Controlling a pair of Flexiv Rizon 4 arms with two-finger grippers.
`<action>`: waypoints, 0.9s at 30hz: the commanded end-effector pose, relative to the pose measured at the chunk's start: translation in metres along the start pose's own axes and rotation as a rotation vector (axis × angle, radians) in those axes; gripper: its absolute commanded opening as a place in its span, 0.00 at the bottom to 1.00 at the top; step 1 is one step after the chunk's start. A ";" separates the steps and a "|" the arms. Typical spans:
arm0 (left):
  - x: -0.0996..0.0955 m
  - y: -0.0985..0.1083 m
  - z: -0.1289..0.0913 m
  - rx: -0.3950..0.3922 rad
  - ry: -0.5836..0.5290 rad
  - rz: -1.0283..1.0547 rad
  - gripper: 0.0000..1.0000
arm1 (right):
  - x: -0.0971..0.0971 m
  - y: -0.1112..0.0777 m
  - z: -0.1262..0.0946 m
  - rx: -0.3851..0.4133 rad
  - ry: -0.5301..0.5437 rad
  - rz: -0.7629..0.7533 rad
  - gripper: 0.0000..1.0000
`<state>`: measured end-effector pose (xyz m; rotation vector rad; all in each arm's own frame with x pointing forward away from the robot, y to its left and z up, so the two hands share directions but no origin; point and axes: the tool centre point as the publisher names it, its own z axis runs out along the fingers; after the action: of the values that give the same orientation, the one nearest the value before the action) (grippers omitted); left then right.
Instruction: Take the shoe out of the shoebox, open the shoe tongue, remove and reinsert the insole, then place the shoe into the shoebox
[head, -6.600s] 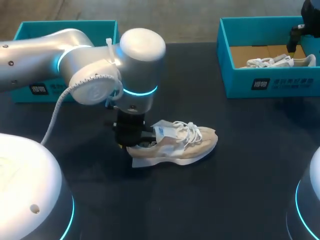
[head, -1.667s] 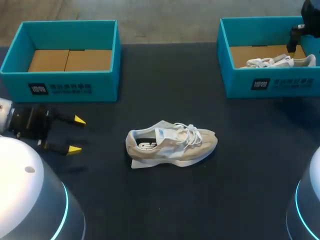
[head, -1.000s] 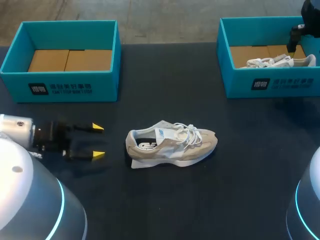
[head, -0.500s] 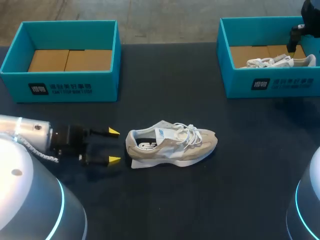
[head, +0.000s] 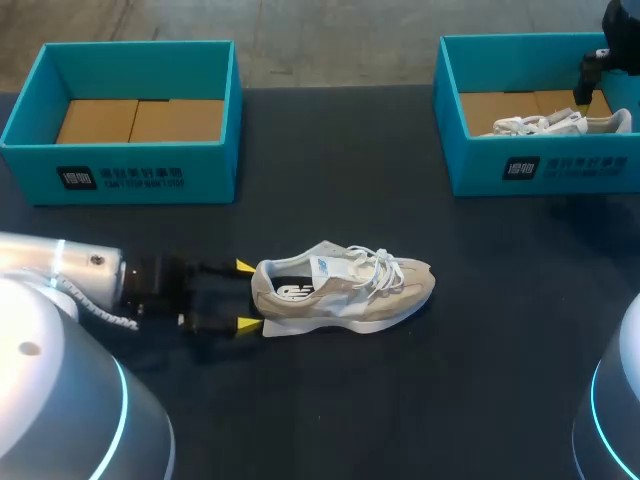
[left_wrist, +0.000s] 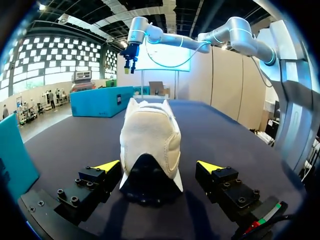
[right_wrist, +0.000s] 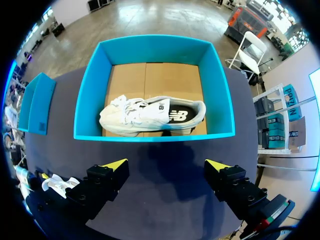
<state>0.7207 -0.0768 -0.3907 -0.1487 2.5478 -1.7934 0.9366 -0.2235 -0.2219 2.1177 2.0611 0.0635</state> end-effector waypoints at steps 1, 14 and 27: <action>-0.001 0.002 0.018 0.000 -0.008 0.001 1.00 | 0.000 -0.001 0.000 -0.001 0.000 0.002 1.00; 0.001 0.000 0.033 0.002 -0.010 0.004 1.00 | 0.000 -0.001 0.000 -0.001 0.000 0.002 1.00; -0.003 0.005 0.041 -0.002 -0.037 0.003 1.00 | 0.000 -0.001 0.000 -0.001 0.000 0.002 1.00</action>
<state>0.7269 -0.1108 -0.4074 -0.1711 2.5275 -1.7735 0.9366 -0.2236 -0.2219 2.1177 2.0611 0.0635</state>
